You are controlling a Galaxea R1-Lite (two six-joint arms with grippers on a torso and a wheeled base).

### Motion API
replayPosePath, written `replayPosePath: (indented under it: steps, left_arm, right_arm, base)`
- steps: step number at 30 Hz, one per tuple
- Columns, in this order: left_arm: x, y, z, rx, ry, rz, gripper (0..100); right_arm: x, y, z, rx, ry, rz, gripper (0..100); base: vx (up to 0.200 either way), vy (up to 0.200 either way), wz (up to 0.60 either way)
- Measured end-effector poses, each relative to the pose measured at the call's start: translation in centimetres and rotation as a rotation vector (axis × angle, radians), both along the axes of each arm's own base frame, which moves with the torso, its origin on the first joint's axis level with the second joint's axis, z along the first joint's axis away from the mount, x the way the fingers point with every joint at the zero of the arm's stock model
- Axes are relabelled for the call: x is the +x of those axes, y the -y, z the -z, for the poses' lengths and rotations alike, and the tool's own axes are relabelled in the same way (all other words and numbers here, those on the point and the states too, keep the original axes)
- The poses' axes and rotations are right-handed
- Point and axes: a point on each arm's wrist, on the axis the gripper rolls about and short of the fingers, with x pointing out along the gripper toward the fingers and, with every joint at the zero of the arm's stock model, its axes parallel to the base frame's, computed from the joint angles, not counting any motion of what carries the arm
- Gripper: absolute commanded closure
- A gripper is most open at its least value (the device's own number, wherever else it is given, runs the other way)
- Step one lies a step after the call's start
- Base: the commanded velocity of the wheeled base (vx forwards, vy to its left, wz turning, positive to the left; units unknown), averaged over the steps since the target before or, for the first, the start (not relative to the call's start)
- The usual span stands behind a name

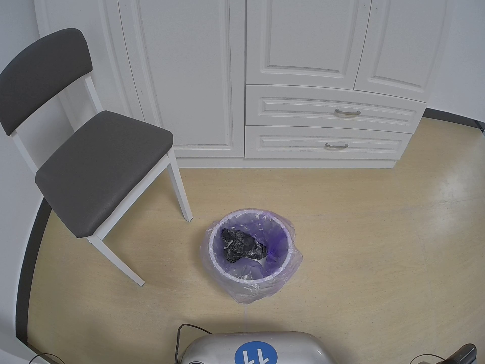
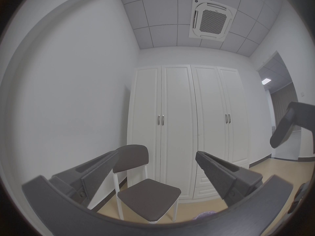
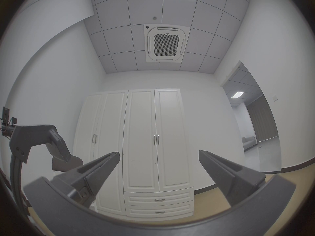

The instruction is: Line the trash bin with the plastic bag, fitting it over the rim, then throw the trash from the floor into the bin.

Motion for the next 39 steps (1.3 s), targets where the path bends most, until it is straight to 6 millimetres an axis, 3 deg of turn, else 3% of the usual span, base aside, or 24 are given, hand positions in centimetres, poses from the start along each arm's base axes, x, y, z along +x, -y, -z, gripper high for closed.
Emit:
replayPosePath:
  steps: [12,22,30,39]
  left_arm:
    - [-1.0,0.2,4.9,0.027,0.01,0.034,0]
    - [-1.0,0.2,5.4,0.024,0.1,0.047,0]
    - [0.5,0.2,5.7,0.035,0.206,0.043,0]
    - [3.6,0.2,7.6,0.034,0.286,0.035,0]
  right_arm:
    - [1.3,0.0,0.3,0.031,-0.005,-0.021,0]
    - [3.1,0.0,-0.1,0.013,0.132,0.004,0]
    - [6.5,0.0,1.1,-0.051,0.173,0.081,0]
    - [10.3,0.0,3.7,-0.082,0.142,0.104,0]
  base:
    - [0.0,0.0,0.0]
    - [0.0,0.0,0.0]
    - [0.0,0.0,0.0]
    - [0.0,0.0,0.0]
